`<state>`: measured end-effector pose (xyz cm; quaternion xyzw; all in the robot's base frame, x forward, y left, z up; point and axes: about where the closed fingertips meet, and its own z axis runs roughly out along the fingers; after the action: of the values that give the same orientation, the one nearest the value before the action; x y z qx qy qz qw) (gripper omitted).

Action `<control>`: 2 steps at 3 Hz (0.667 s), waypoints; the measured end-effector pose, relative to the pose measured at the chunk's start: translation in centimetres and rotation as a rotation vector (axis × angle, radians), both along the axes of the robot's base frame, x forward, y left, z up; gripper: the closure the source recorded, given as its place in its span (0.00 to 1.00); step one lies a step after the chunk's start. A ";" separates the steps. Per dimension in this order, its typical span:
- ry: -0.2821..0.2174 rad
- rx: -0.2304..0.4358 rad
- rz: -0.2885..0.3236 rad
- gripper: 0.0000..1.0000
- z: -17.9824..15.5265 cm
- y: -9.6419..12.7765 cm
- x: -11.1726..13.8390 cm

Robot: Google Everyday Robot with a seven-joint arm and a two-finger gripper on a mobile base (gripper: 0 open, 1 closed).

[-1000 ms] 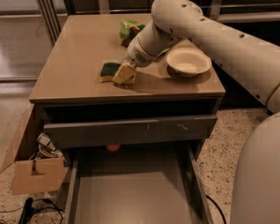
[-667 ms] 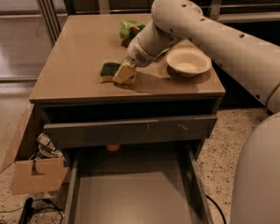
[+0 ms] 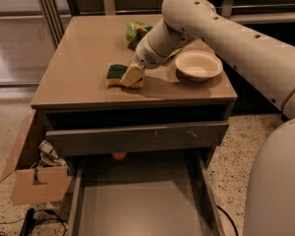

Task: Place sponge into middle drawer

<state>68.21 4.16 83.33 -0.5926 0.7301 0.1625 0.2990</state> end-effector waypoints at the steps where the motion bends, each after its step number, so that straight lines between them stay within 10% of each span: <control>1: -0.038 0.036 -0.010 1.00 3.2 -2.3 -1.1; 2: -0.079 0.066 -0.018 1.00 5.7 -4.9 -3.4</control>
Offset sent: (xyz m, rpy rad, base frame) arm -0.0608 -0.0861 0.0903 0.1020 -0.1344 -0.0367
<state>64.83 -0.76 89.01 -0.5817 0.7173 0.1600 0.3485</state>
